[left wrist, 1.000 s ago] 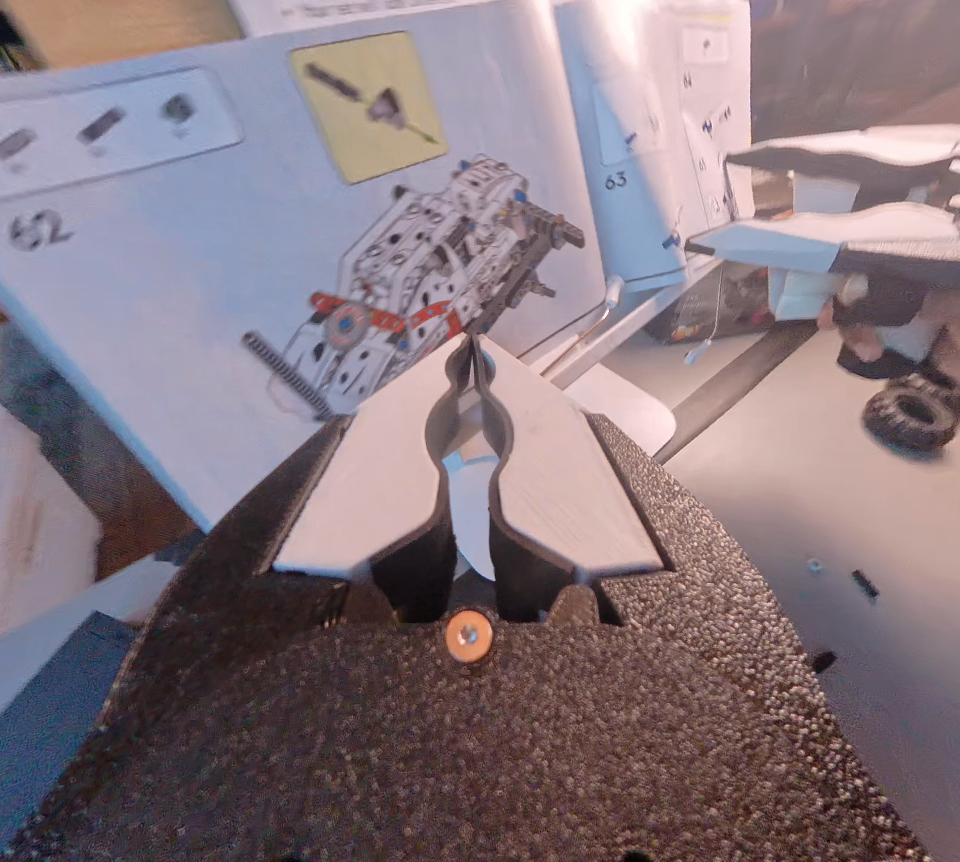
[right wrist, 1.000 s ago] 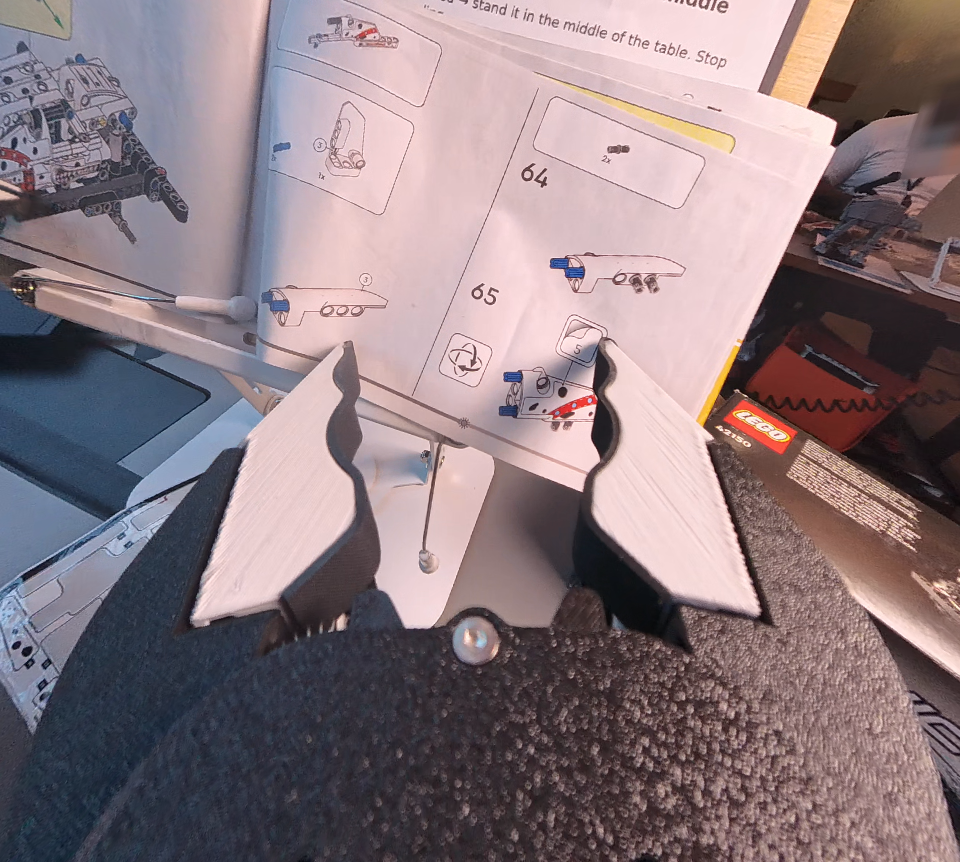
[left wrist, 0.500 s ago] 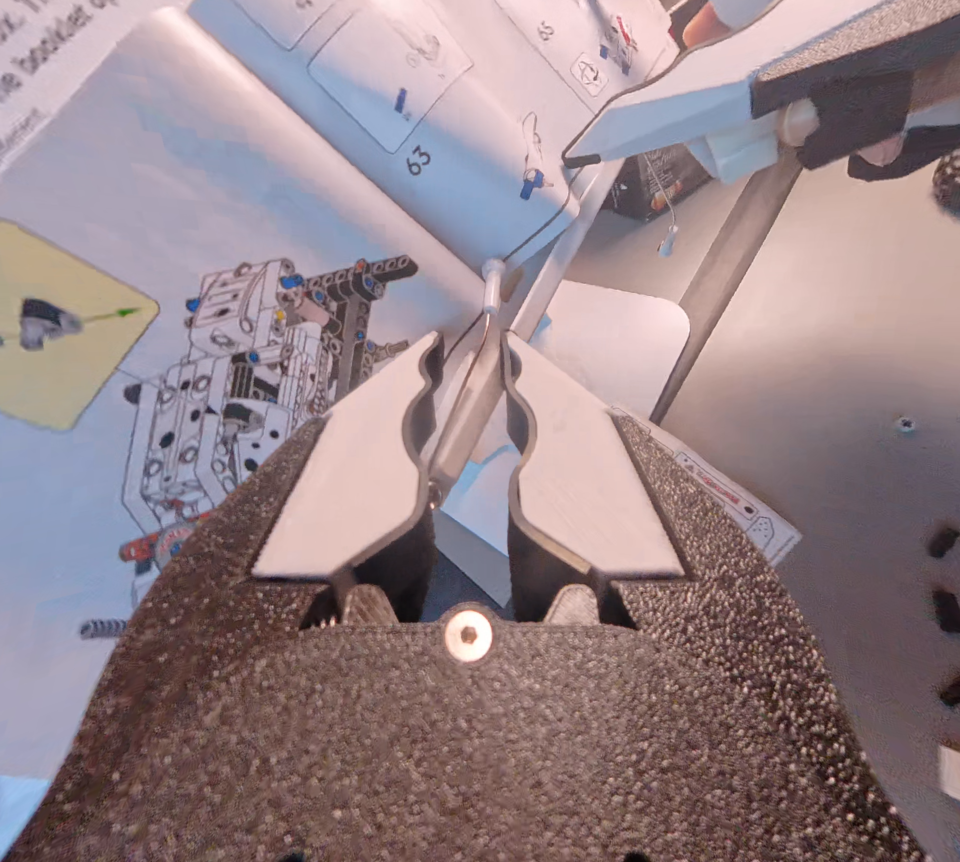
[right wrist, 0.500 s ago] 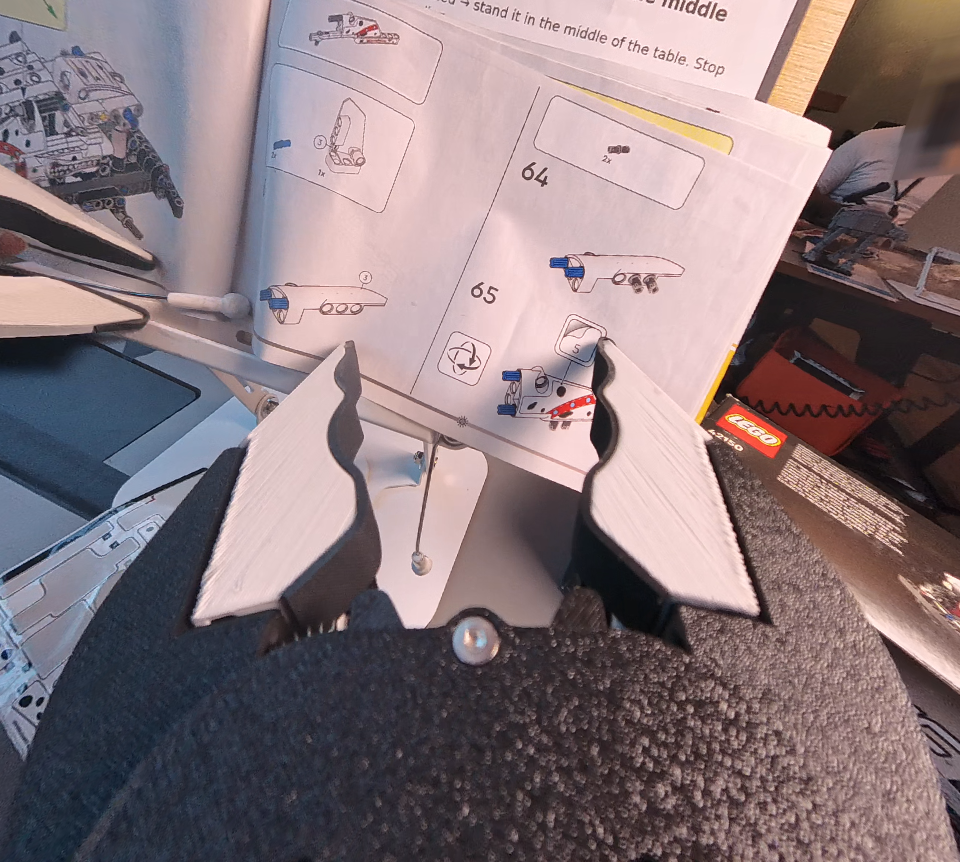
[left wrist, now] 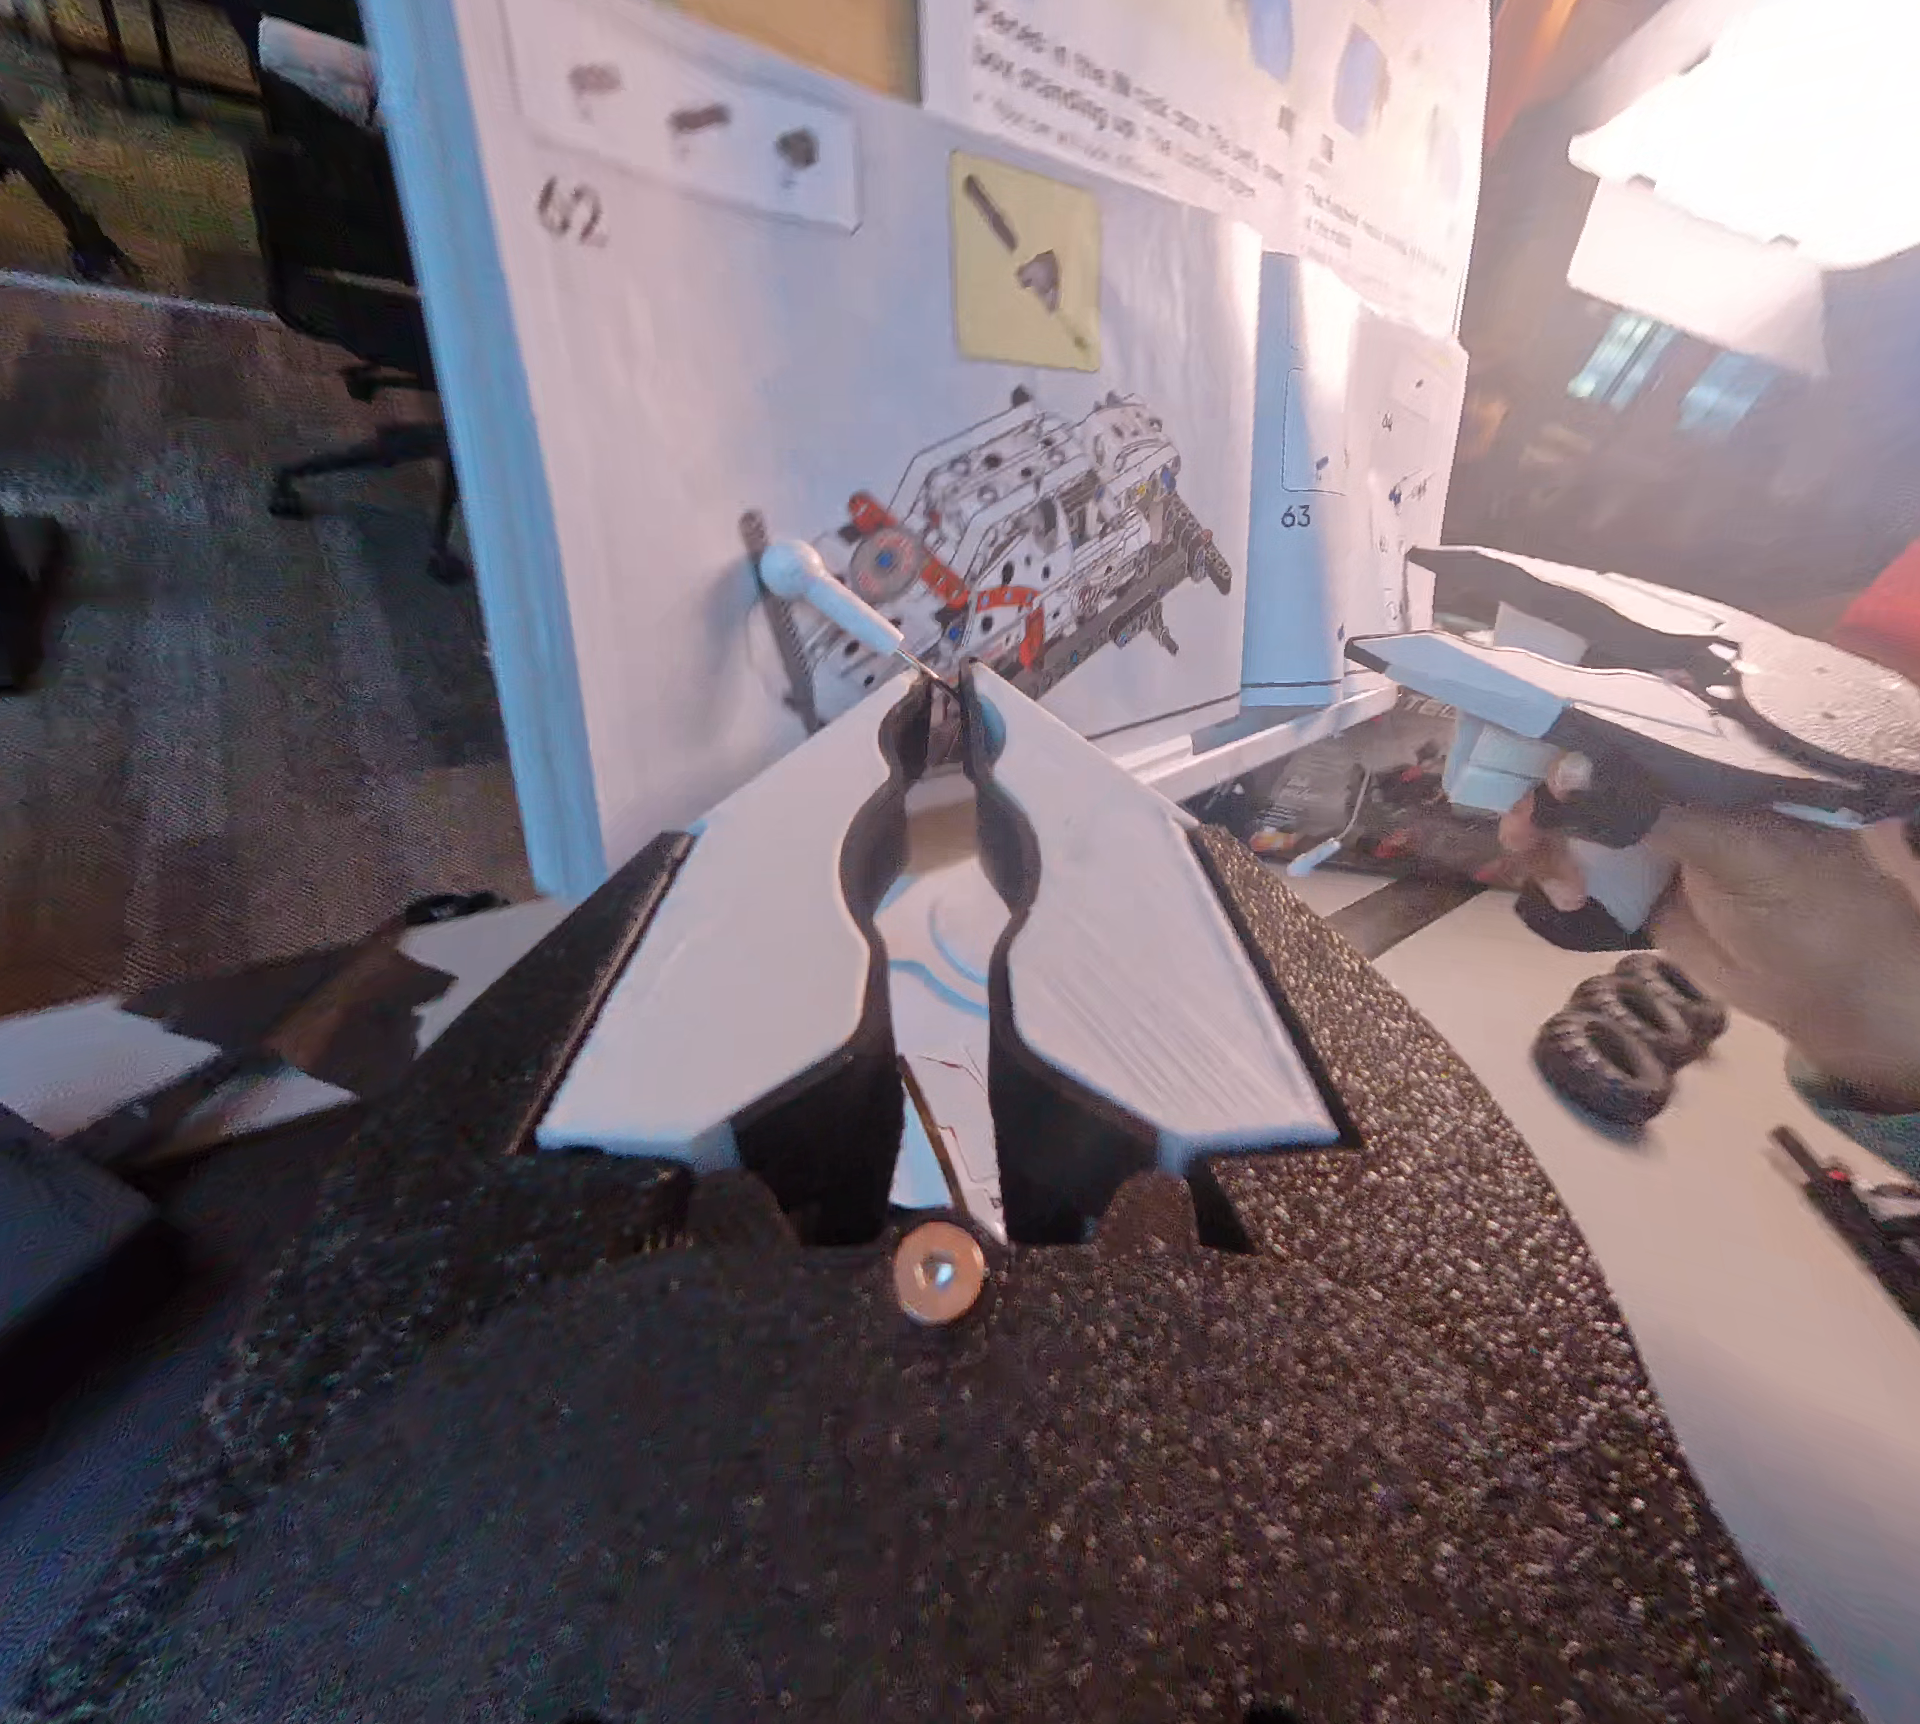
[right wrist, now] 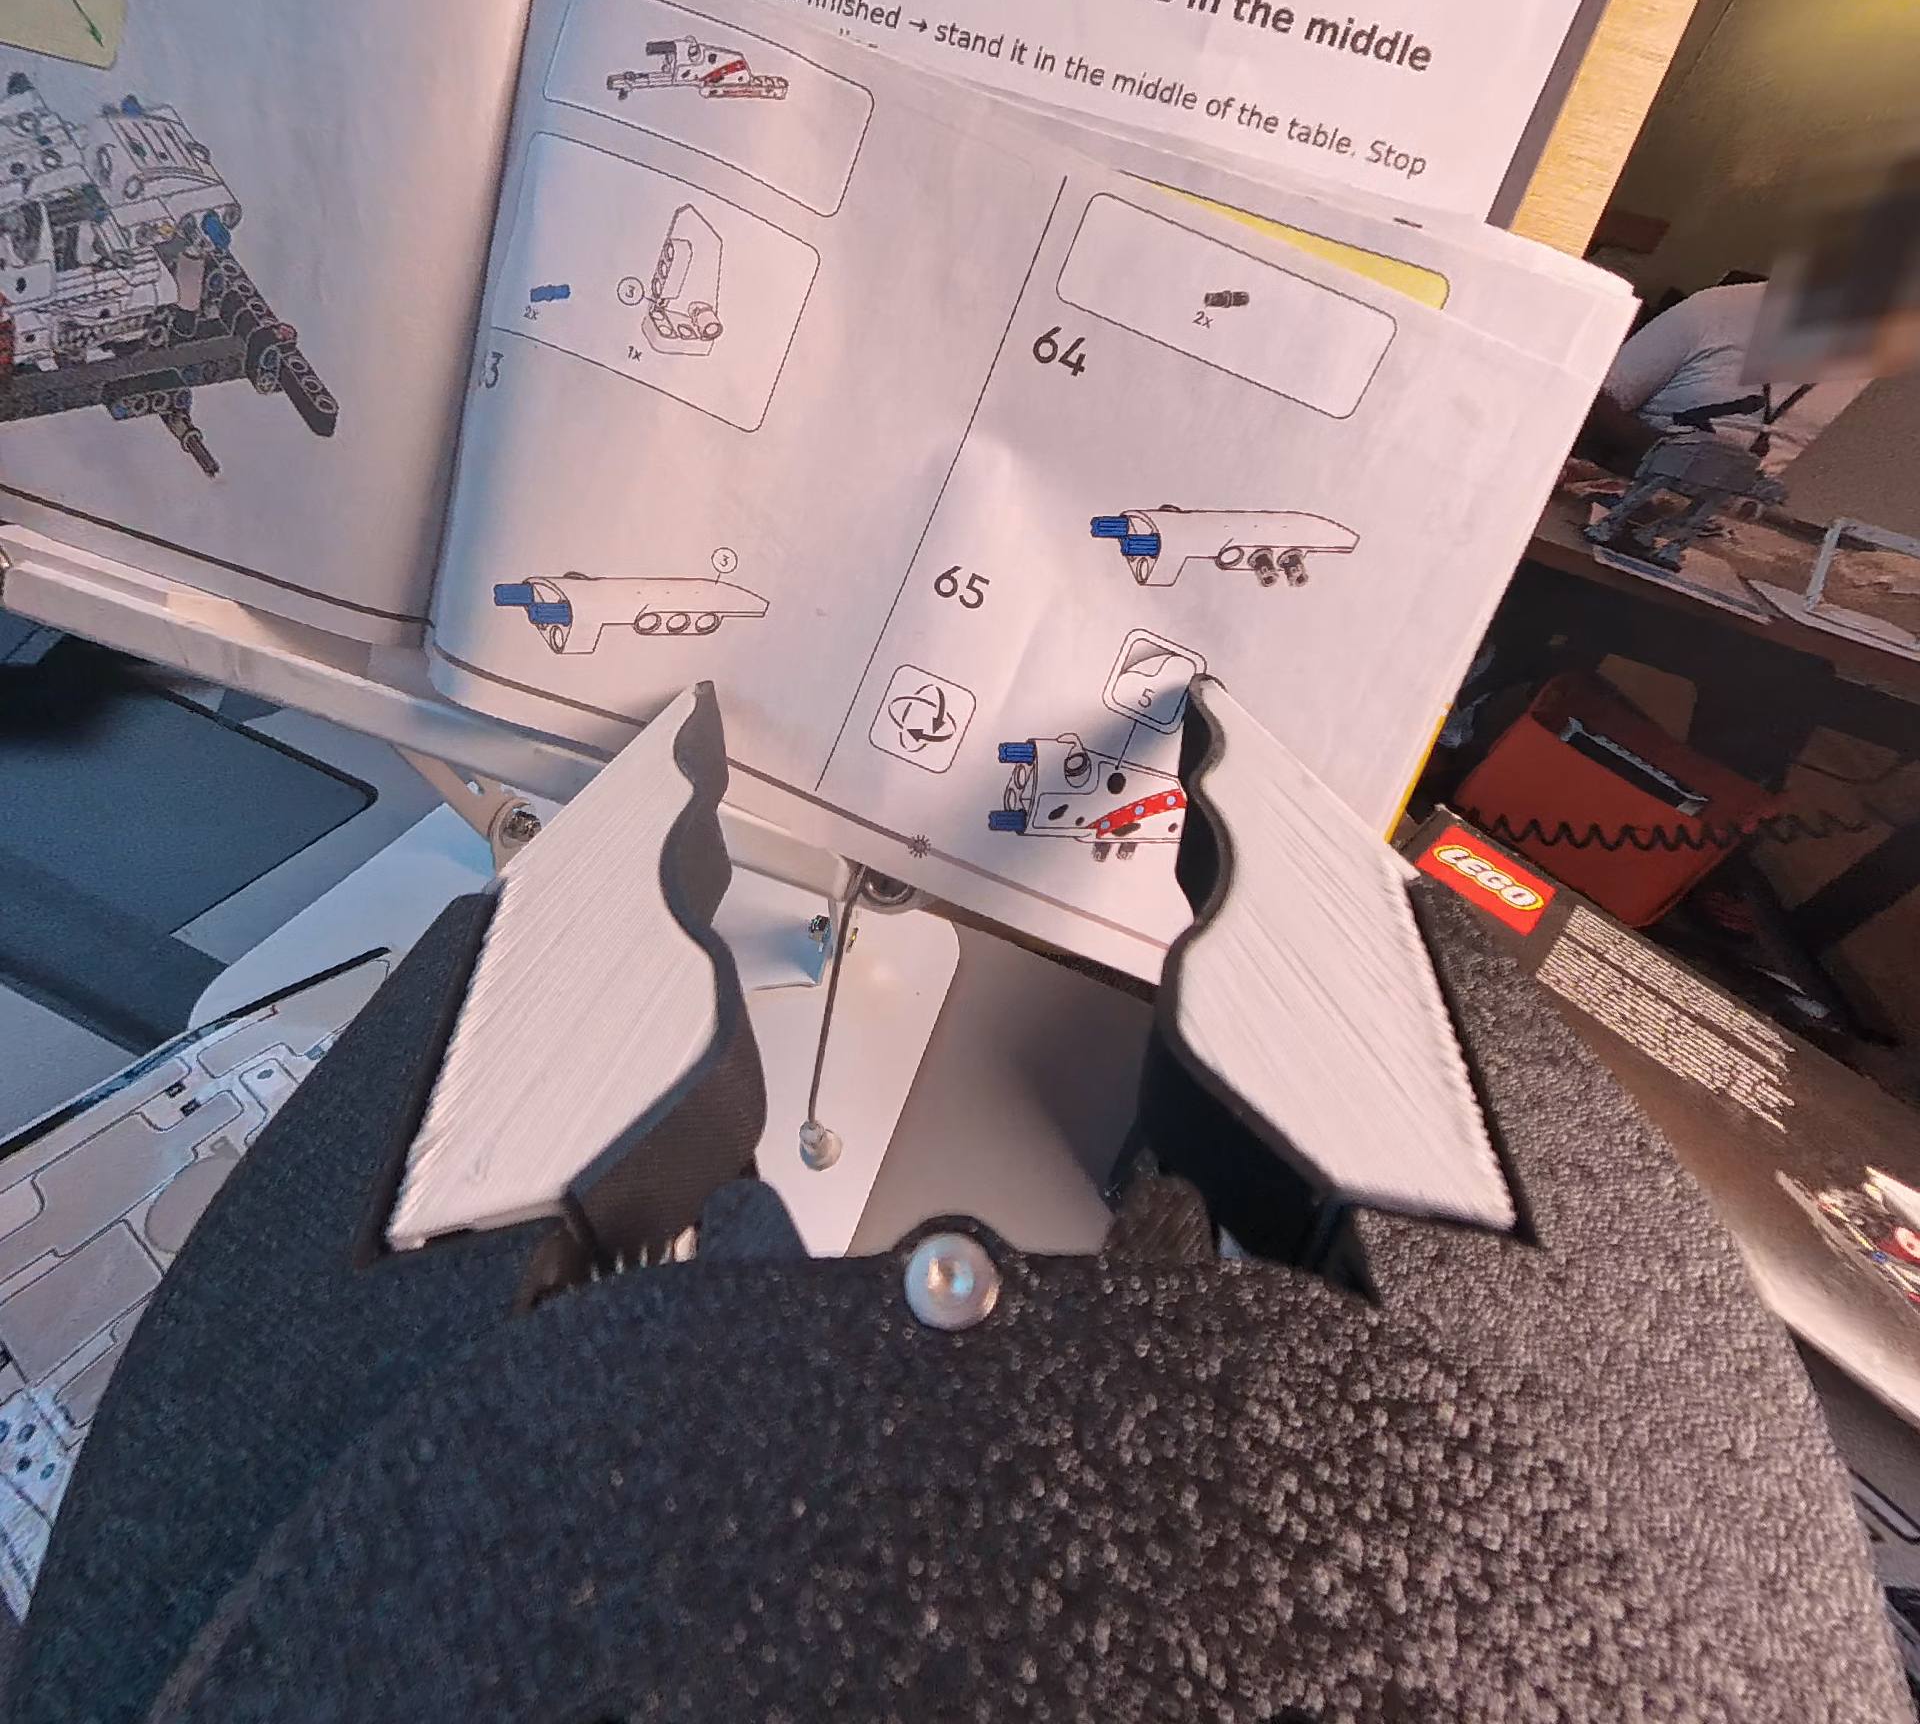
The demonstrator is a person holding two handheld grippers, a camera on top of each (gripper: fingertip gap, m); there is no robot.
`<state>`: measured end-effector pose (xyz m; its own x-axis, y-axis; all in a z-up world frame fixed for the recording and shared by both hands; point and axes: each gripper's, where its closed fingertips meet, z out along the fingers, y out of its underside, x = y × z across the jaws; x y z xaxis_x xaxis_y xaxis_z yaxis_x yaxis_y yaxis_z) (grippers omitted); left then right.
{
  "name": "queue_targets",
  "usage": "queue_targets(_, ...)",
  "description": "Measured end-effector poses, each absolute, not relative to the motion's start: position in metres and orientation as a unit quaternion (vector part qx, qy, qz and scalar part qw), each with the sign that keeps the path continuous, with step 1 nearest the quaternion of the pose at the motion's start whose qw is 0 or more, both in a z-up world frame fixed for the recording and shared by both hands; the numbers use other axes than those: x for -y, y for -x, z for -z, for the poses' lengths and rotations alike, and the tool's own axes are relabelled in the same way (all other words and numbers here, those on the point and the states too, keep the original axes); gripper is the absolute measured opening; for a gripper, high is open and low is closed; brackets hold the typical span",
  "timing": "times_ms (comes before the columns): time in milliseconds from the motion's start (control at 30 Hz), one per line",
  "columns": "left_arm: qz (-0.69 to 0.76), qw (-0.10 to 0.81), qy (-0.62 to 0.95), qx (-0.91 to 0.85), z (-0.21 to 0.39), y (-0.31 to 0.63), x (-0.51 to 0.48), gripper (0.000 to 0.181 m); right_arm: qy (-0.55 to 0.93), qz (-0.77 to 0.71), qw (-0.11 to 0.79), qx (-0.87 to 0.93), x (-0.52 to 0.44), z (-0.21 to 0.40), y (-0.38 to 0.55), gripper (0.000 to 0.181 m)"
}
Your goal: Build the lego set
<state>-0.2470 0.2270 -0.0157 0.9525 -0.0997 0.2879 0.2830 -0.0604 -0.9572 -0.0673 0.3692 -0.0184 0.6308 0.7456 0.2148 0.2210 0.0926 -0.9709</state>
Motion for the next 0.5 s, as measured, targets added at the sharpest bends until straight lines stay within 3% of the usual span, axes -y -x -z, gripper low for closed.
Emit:
queue_targets(133, 0.226, 0.661, 0.699, 0.153, 0.035, 0.248, -0.201, 0.020, 0.651, -0.217, 0.630, 0.363, -0.374, 0.010, 0.068, 0.088)
queue_targets(300, 0.119, 0.704, 0.697, 0.064, -0.002, 0.212, -0.188, 0.025, 0.657, -0.210, 0.633, 0.351, -0.377, -0.001, 0.075, 0.086)
queue_targets(500, 0.101, 0.661, 0.741, -0.066, -0.019, 0.147, -0.228, 0.032, 0.635, -0.210, 0.640, 0.378, -0.366, -0.007, 0.092, 0.041)
